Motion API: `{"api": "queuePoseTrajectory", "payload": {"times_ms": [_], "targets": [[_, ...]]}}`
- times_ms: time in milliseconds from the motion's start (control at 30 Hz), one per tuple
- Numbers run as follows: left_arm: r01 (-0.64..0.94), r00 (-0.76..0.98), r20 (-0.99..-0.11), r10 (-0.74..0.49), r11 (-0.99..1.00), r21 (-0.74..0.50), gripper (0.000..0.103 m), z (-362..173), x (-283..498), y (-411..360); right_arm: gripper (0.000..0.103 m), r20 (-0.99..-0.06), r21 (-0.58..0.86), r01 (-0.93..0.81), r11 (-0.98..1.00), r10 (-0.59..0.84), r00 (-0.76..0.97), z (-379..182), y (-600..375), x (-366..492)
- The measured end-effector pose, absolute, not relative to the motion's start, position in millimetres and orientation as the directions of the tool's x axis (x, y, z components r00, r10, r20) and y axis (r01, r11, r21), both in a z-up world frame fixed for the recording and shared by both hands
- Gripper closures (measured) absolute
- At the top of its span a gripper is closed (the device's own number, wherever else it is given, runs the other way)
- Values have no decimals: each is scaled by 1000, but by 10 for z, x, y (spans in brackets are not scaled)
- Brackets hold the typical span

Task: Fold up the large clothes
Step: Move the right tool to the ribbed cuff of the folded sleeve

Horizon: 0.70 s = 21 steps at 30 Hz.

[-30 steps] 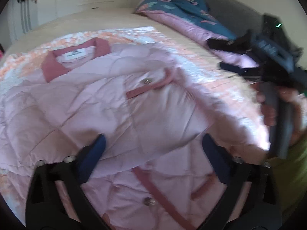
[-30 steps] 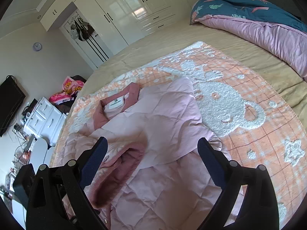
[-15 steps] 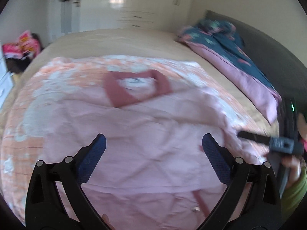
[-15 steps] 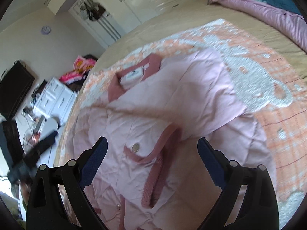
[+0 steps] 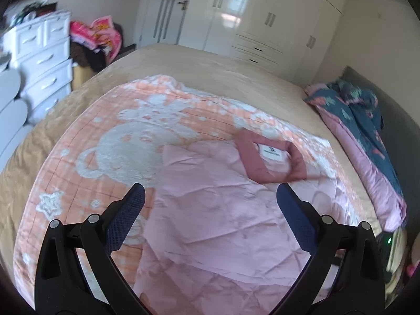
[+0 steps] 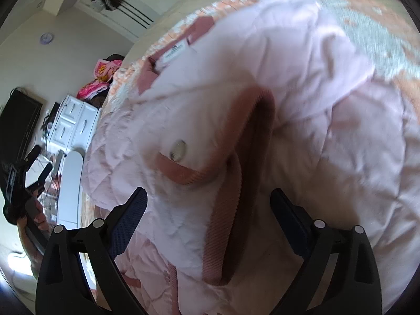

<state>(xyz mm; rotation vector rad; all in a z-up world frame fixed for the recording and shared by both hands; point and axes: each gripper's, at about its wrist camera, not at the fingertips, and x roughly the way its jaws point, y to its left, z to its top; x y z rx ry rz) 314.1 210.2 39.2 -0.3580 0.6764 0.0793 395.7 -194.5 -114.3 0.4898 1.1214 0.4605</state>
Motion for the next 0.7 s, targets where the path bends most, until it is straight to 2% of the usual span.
{"api": "queuePoseTrajectory", "payload": {"times_ms": [200, 300, 333, 367, 433, 600, 700], "targets": [[-212, 782, -621, -47, 918, -336, 9, 359, 3122, 2212, 11, -695, 616, -125, 778, 611, 379, -1160, -1837, 3895], [-212, 792, -609, -53, 911, -354, 9, 347, 3117, 2224, 26, -708, 588, -145, 796, 593, 384, -1183, -1754, 3868], [-211, 791, -609, -56, 910, -358, 9, 335, 3126, 2233, 39, -701, 590, -154, 793, 598, 388, -1184, -1745, 3861], [-212, 789, -612, -58, 909, -360, 9, 324, 3134, 2231, 62, -685, 611, -164, 775, 621, 382, -1190, -1738, 3865], [-213, 786, -616, -61, 907, -362, 9, 305, 3139, 2235, 79, -626, 675, -201, 710, 696, 352, -1180, -1702, 3856], [-216, 790, -610, -58, 906, -365, 9, 303, 3137, 2260, 84, -606, 578, -358, 734, 679, 414, -834, -1579, 3727], [-221, 797, -602, -56, 899, -377, 9, 302, 3118, 2293, 86, -591, 441, -467, 766, 640, 491, -492, -1541, 3615]]}}
